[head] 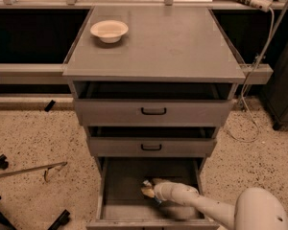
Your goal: Place redbull can into bottom drawer
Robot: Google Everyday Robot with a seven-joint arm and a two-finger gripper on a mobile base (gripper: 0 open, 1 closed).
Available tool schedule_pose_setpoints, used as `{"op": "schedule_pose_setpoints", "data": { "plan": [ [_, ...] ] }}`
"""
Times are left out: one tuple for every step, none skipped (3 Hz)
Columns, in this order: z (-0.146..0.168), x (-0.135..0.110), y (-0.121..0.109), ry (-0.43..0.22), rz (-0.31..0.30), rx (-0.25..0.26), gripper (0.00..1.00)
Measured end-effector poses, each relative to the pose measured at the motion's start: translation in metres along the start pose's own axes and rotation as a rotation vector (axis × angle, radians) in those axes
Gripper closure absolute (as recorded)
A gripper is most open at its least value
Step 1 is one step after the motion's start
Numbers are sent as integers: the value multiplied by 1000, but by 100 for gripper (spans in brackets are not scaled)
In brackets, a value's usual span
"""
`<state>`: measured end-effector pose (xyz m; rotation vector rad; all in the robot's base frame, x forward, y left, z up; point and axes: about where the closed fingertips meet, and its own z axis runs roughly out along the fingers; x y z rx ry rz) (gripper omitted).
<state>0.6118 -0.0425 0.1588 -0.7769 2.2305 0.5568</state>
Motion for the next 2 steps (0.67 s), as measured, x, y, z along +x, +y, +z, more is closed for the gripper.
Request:
{"op": "schedule_pose_setpoints", "data": {
  "plan": [
    [0, 0, 0, 0, 0, 0, 0],
    [0, 0, 0, 0, 0, 0, 0]
  ]
}}
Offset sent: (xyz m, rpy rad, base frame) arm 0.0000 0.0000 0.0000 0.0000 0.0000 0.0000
